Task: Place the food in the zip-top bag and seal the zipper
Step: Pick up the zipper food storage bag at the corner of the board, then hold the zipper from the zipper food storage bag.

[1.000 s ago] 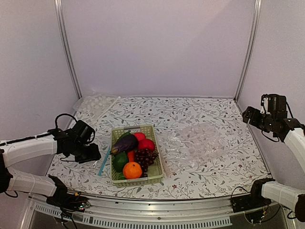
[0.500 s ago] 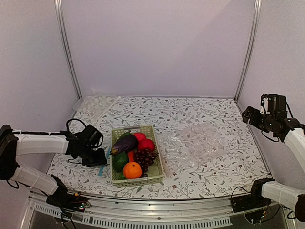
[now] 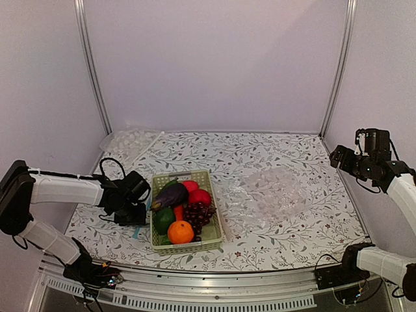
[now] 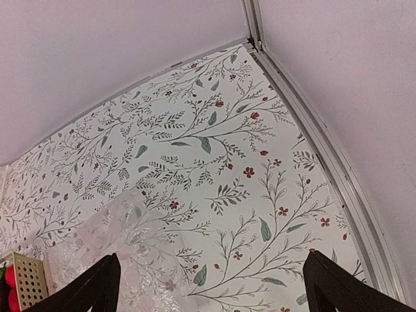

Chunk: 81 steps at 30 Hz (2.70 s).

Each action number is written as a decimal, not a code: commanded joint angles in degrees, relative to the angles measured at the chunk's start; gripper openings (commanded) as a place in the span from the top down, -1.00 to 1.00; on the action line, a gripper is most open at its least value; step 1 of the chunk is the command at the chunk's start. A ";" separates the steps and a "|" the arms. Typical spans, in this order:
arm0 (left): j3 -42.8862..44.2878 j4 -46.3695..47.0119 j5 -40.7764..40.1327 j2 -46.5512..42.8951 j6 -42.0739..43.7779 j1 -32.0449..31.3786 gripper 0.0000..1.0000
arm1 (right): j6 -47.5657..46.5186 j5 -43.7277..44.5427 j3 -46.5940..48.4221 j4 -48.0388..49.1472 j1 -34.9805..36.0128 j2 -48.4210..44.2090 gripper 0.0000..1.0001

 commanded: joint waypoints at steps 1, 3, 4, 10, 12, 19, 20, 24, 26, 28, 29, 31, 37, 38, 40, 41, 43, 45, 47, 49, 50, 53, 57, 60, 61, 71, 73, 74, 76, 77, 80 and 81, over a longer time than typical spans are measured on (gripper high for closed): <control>1.19 -3.90 -4.68 2.40 -0.20 -1.98 0.14 | 0.29 -0.06 1.09 -0.53 0.33 0.13 -0.97; 1.15 -3.77 -5.03 3.51 -0.29 -2.06 0.25 | 0.24 0.02 1.05 -0.60 0.29 0.05 -0.97; 1.15 -3.82 -5.04 4.12 -0.24 -2.08 0.29 | 0.17 0.10 1.09 -0.55 0.29 -0.03 -0.97; 1.44 -3.82 -5.51 6.25 -0.48 -2.77 0.52 | 0.03 0.53 1.18 -0.60 0.34 -0.66 -0.97; 1.50 -3.84 -5.64 6.21 -0.48 -2.80 0.61 | -0.04 0.55 1.18 -0.64 0.25 -0.70 -0.97; 1.81 -4.58 -6.78 4.47 -0.52 -2.80 0.79 | 0.02 0.21 1.42 -0.83 0.28 -0.49 -0.97; 1.89 -4.86 -6.95 3.99 -0.53 -2.79 0.81 | -0.05 0.09 1.48 -0.81 0.30 -0.53 -0.97; 3.20 -7.35 -8.14 0.91 -0.61 -2.73 0.90 | -0.31 -0.78 1.92 -1.15 0.33 -0.65 -0.97; 3.87 -8.70 -9.01 -1.43 -0.67 -2.55 0.92 | -0.46 -1.26 2.18 -1.29 0.31 -0.63 -0.97; 4.04 -9.61 -9.73 -4.20 -0.58 -1.97 0.93 | -0.57 -1.59 2.39 -1.43 0.29 -0.66 -0.97; 3.86 -9.70 -9.73 -5.65 -0.58 -1.46 0.94 | -0.65 -1.78 2.48 -1.43 0.32 -0.66 -0.97; 3.17 -9.75 -8.81 -9.03 -0.41 -0.05 0.96 | -0.72 -1.97 2.65 -1.53 0.30 -0.66 -0.98; 2.42 -11.16 -7.06 -18.84 0.79 2.89 1.00 | -1.41 -7.35 3.77 -2.48 0.28 -0.66 -0.97; 2.65 -11.67 -6.89 -20.30 1.27 3.36 1.00 | -1.53 -8.75 4.33 -3.01 0.27 -0.59 -0.97; 3.24 -12.14 -5.98 -23.05 2.44 3.60 1.00 | -1.47 -11.13 5.48 -4.12 0.34 -0.37 -0.97; 3.66 -11.73 -4.73 -24.48 3.34 3.56 1.00 | -1.38 -12.24 6.18 -4.65 2.16 -0.32 -0.97; 4.45 -10.58 -2.10 -27.29 4.73 3.63 1.00 | -0.92 -14.15 7.87 -5.82 3.80 -0.05 -0.97; 5.69 -10.08 -1.05 -29.74 4.95 3.63 1.00 | -0.41 -15.66 9.28 -6.48 5.61 0.40 -0.98; 6.77 -8.90 0.66 -31.75 5.64 3.63 0.99 | 0.38 -16.43 10.59 -6.73 8.22 1.14 -0.97; 7.47 -5.89 3.89 -33.40 6.48 3.63 1.00 | 1.36 -16.08 11.60 -6.50 11.47 1.78 -0.97; 7.54 -4.02 6.01 -33.86 6.66 3.63 1.00 | 2.31 -15.71 11.98 -5.95 13.21 2.31 -0.97; 7.33 2.67 15.17 -33.99 6.52 3.56 1.00 | 4.99 -14.37 12.43 -3.59 18.16 3.79 -0.97; 7.04 11.11 22.56 -31.99 5.02 2.80 1.00 | 10.30 -14.80 13.39 0.16 24.12 6.75 -0.95; 7.31 17.30 24.90 -29.72 3.05 0.79 1.00 | 12.35 -12.41 14.86 2.37 29.62 9.24 -0.93; 7.81 18.60 24.98 -28.79 2.83 0.02 1.00 | 12.89 -11.37 15.44 2.82 31.34 9.83 -0.91; 9.71 31.39 23.13 -18.02 -0.72 -8.09 1.00 | 15.05 -7.97 22.03 7.20 42.77 19.74 -0.71; 9.69 34.99 21.94 -15.89 -1.33 -10.26 1.00 | 15.57 -7.64 22.96 8.33 44.07 21.34 -0.63; 9.82 36.16 21.46 -14.79 -1.55 -11.21 1.00 | 15.97 -7.65 23.32 8.99 44.45 22.31 -0.61; 10.10 38.27 21.08 -12.68 -2.07 -12.69 1.00 | 17.45 -7.92 23.98 10.40 45.19 23.59 -0.53; 10.20 39.35 21.03 -11.77 -2.53 -13.36 1.00 | 17.76 -7.85 24.35 10.82 45.51 24.12 -0.50; 10.17 42.10 21.35 -9.16 -3.71 -14.90 1.00 | 18.32 -8.21 25.77 10.97 46.10 26.40 -0.37; 10.16 42.69 21.60 -8.36 -4.16 -15.17 1.00 | 18.47 -8.23 25.99 11.09 46.14 27.09 -0.34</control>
